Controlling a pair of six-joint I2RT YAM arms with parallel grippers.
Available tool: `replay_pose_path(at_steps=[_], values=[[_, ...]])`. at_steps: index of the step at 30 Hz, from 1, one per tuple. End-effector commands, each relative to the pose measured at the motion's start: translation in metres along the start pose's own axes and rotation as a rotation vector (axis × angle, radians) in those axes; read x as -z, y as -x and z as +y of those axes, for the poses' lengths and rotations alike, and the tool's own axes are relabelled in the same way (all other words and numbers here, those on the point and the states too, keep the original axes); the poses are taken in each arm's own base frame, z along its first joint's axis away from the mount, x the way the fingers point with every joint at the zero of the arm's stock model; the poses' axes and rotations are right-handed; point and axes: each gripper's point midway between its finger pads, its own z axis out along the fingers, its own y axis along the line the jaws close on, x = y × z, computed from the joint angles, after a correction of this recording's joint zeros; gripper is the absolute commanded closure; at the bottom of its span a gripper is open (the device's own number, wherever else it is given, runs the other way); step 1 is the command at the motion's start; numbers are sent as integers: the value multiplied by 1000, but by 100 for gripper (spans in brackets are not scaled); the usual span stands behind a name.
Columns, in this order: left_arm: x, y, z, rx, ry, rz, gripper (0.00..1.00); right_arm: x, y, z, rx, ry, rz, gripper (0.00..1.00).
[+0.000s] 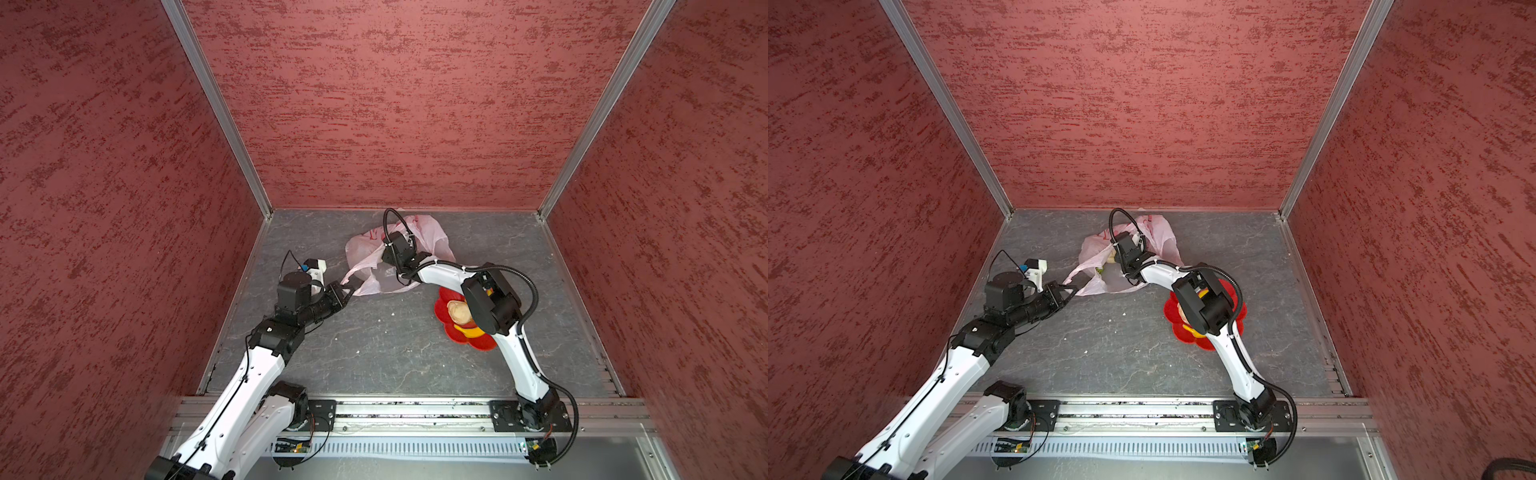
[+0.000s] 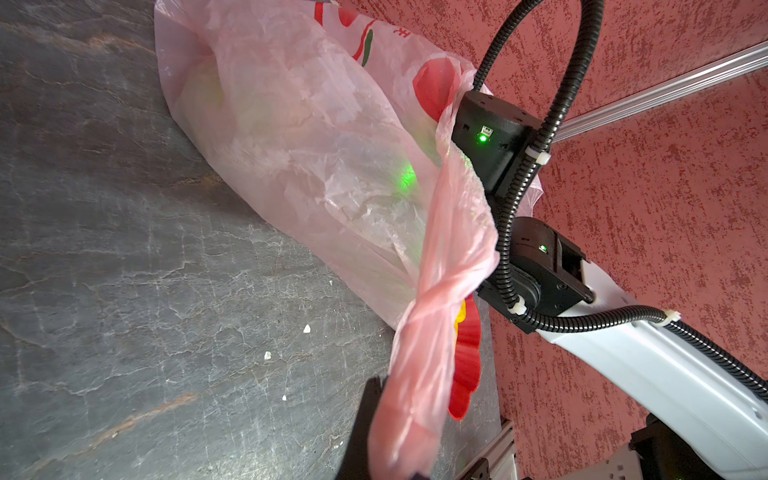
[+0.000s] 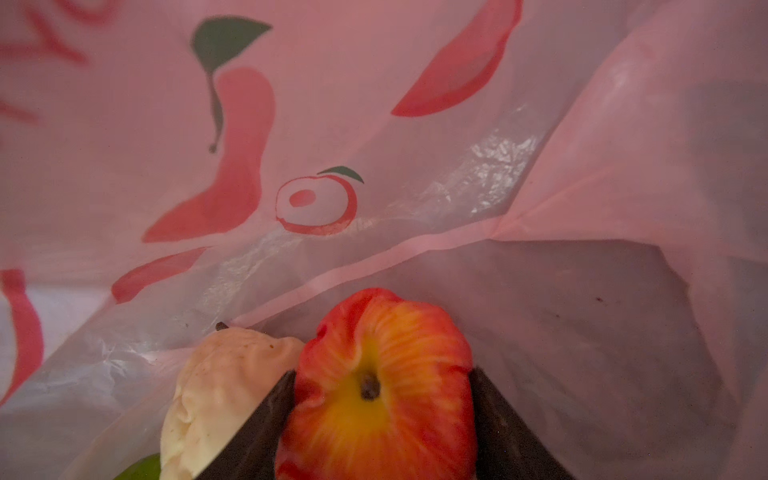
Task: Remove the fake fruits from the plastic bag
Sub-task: 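Close the right gripper on the red apple inside the bag, then lift the red apple up out of the bag with the right gripper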
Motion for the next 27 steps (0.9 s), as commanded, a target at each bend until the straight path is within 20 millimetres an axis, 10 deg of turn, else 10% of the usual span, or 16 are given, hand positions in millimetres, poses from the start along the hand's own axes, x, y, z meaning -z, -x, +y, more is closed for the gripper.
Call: replay_pose_path(at_steps=[1, 27], values=[[0, 4, -2, -22, -14, -15, 100, 9, 14, 4, -29, 59, -29, 58], [3, -3, 12, -5, 22, -38, 100, 78, 24, 30, 28, 300, -6, 76]])
